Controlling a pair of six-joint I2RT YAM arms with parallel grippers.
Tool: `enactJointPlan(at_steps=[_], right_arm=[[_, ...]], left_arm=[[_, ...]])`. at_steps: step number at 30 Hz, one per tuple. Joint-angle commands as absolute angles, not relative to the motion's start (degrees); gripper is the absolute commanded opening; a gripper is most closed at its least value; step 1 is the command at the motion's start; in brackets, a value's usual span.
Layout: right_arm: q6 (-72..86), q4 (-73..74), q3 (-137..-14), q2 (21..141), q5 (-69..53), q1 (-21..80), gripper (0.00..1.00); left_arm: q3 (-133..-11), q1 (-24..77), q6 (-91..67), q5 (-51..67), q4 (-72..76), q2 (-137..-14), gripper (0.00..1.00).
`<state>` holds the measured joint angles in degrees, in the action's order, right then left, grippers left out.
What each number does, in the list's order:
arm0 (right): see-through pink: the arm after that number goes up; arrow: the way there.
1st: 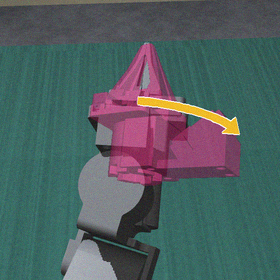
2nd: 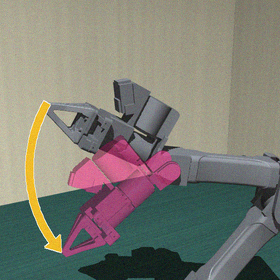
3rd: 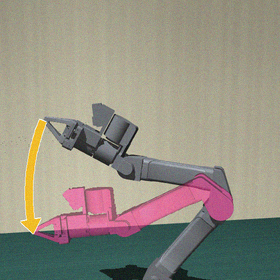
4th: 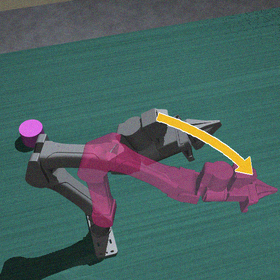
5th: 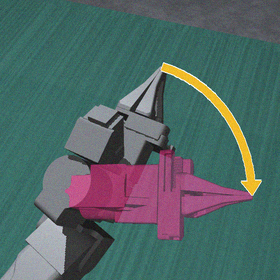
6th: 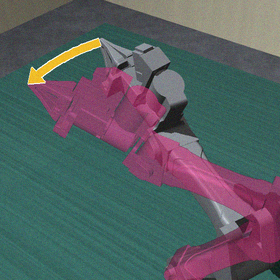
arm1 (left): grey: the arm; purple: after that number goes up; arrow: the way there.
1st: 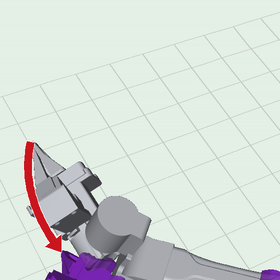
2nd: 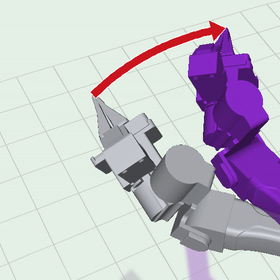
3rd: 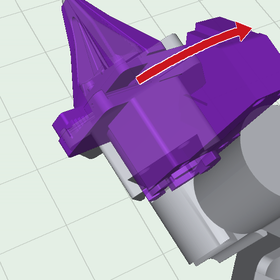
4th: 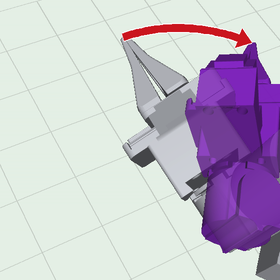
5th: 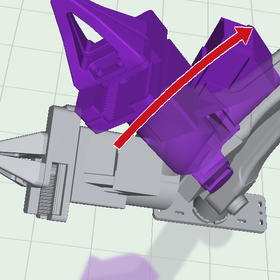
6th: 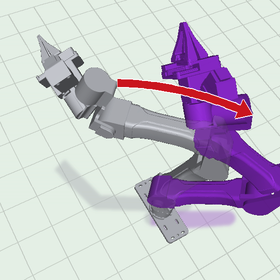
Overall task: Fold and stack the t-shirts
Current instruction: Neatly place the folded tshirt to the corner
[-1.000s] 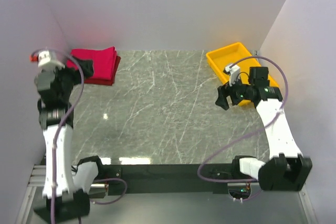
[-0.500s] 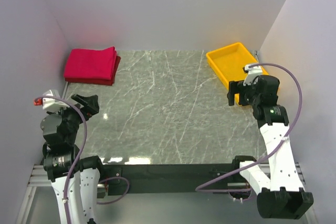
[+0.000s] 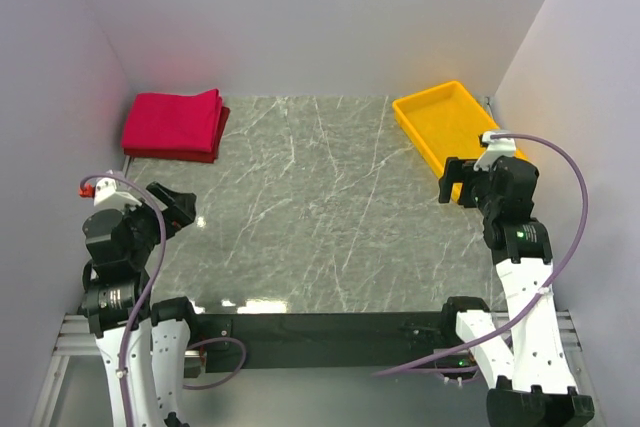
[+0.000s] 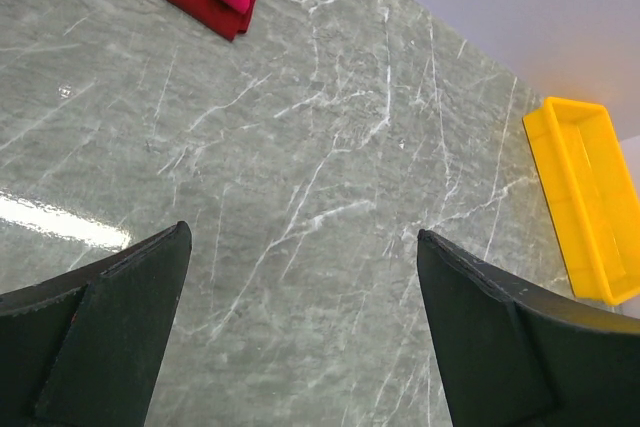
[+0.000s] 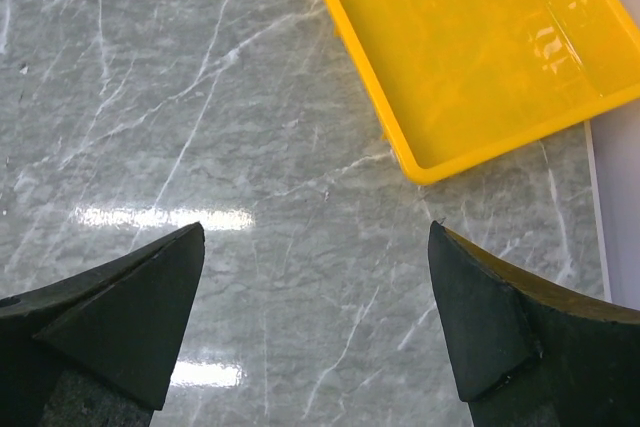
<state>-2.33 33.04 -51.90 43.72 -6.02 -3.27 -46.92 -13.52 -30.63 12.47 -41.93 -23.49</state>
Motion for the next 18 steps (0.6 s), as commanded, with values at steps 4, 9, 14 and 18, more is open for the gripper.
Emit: enactJointPlan(at_steps=[4, 9, 14, 18], right_arm=[[-0.18, 29.53, -51.59, 42.63, -4.05, -3.6, 0.99], [-0.09, 29.53, -51.68, 43.59, -1.85, -3.6, 0.99], [2.55, 29.0, -51.33, 43.68, -1.32, -3.6, 0.99], [3.51, 28.65, -51.24, 44.03, -0.26, -3.6, 0.99]], left_arm=[[-48.43, -13.53, -29.27, 12.66, -43.15, -21.62, 1.0], [-47.9, -13.45, -29.09, 13.09, -43.42, -21.36, 1.0], [-47.99, -13.45, -29.0, 13.09, -43.42, -21.44, 0.99], [-48.08, -13.45, -28.92, 13.18, -43.42, -21.71, 0.99]])
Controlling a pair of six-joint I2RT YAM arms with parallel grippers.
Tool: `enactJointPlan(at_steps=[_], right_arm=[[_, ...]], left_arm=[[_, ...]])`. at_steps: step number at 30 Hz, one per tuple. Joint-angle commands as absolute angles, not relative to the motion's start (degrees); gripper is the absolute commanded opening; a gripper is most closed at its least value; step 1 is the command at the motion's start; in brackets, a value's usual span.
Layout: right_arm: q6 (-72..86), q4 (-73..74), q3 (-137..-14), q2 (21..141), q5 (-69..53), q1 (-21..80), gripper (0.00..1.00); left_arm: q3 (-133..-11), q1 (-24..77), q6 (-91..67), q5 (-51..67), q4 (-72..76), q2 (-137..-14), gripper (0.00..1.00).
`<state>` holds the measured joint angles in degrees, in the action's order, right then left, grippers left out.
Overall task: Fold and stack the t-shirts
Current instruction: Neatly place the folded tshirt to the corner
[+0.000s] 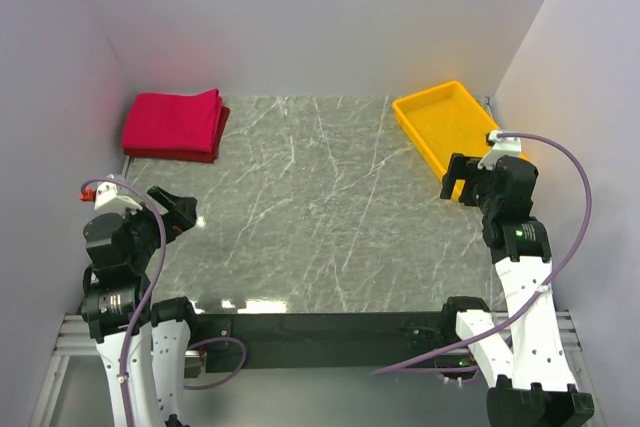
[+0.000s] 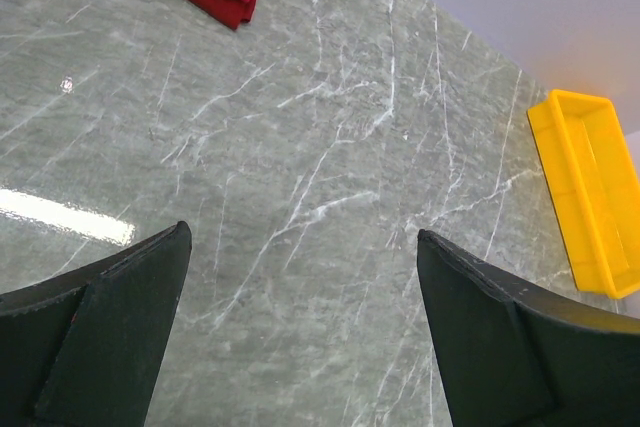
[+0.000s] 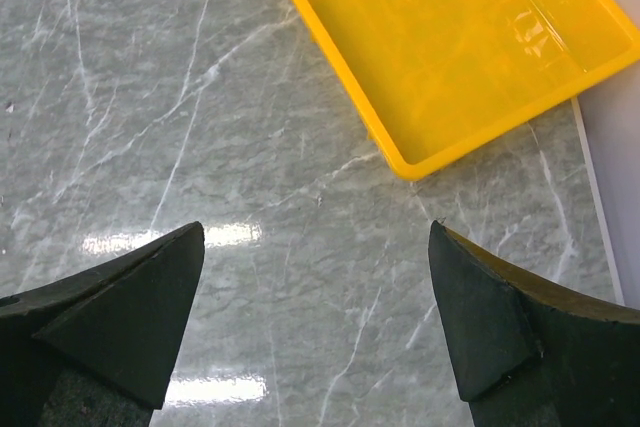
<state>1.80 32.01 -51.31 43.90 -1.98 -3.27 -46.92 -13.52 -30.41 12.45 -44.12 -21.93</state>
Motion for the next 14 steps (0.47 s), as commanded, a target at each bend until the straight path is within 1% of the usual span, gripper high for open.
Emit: enactJointPlan(at_steps=[1, 12, 14], right_arm=[[3.69, 28.65, -51.24, 44.03, -0.18, -3.6, 0.99], [4.57, 28.21, -51.15, 44.47, 1.04, -3.6, 0.98], [2.82, 28.13, -51.33, 45.09, 0.19, -3.6, 0.99]], left_arm=[[-48.16, -13.45, -28.92, 13.18, -43.33, -21.8, 1.0], [-48.96, -13.54, -29.0, 12.92, -43.07, -22.15, 0.99], [-48.61, -13.45, -29.35, 12.92, -42.89, -22.15, 0.99]])
